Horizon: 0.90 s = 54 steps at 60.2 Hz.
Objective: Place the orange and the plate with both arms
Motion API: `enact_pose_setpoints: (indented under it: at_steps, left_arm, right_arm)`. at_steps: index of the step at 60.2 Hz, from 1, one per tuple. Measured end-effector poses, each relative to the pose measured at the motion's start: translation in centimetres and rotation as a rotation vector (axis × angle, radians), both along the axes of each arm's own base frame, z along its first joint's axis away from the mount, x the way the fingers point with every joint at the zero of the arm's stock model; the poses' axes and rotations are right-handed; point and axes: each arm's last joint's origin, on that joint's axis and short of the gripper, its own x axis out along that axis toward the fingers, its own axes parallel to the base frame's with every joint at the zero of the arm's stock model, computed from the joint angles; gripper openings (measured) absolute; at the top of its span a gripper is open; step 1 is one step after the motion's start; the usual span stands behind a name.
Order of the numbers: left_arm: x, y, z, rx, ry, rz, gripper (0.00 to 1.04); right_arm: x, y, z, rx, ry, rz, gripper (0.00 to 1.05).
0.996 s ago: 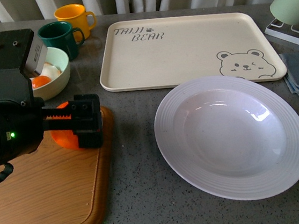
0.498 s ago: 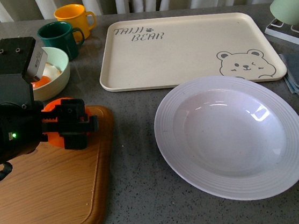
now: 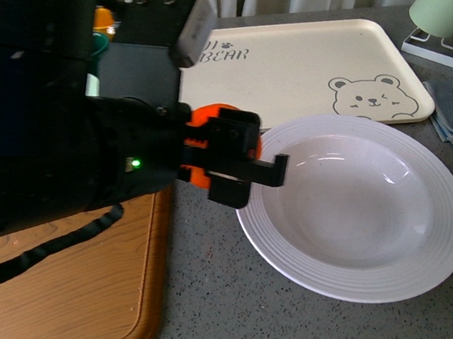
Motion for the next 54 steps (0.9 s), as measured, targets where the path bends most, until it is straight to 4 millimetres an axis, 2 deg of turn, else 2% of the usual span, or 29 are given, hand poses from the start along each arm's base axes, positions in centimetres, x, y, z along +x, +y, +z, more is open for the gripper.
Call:
enact_pose_setpoints:
  at_steps: [18, 39, 54]
  left_arm:
    - [0.4, -4.6, -1.4, 0.038, 0.022, -0.15, 0.57]
    - [1.0, -6.2, -2.7, 0.061, 0.055, -0.186, 0.58]
    - [1.2, -6.7, -3.6, 0.058, 0.074, -0.177, 0.96]
  right_arm:
    - [0.0, 0.0, 0.0, 0.0, 0.0, 0.0, 0.96]
    - [0.0, 0.0, 0.0, 0.0, 0.0, 0.0, 0.96]
    - [0.0, 0.0, 0.0, 0.0, 0.0, 0.0, 0.96]
